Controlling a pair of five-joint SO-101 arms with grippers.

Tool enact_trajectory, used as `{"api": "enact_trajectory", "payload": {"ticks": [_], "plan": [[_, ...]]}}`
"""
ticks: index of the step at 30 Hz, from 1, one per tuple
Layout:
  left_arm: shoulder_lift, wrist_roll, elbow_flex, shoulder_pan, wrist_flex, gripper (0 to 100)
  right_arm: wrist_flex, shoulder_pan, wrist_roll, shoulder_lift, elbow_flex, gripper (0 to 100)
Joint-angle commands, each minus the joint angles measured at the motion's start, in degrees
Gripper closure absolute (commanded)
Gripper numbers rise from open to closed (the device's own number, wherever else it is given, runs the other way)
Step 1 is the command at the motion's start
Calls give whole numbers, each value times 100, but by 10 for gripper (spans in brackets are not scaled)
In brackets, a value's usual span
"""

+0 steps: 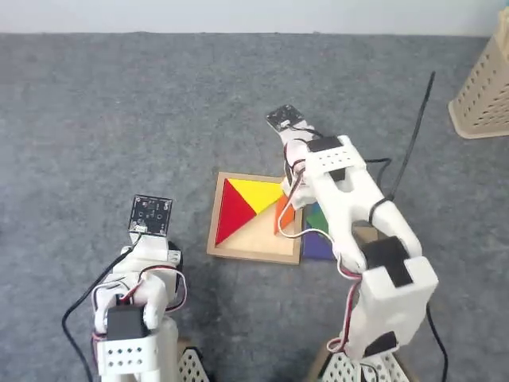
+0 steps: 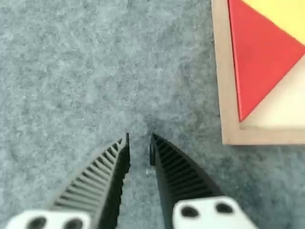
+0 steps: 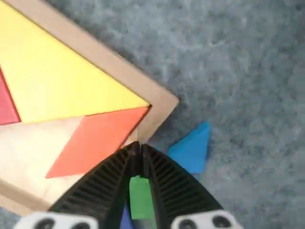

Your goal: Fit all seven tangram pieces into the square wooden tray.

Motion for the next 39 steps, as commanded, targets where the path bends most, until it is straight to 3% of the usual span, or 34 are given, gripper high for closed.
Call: {"api": "enact_trajectory", "payload": {"ticks": [1, 5, 10, 16, 23, 29, 39], "plan": [[-123, 44, -57, 18, 0, 929, 242, 303, -53, -1015, 70, 993], [-123, 44, -57, 18, 0, 929, 681, 673, 62, -1692, 352, 993], [-123, 44, -57, 18, 0, 929, 1244, 1112, 888, -2009, 888, 992], [-123, 44, -57, 18, 0, 929, 1015, 2105, 1864, -2070, 1547, 991], [-123, 44, -57, 18, 0, 929, 971, 2624, 2444, -2070, 1626, 986], [-123, 44, -57, 18, 0, 929, 963, 2633, 3367, -2070, 1785, 854], [-123, 44, -57, 18, 0, 929, -4, 1736, 3701, -2009, 2462, 849]]}}
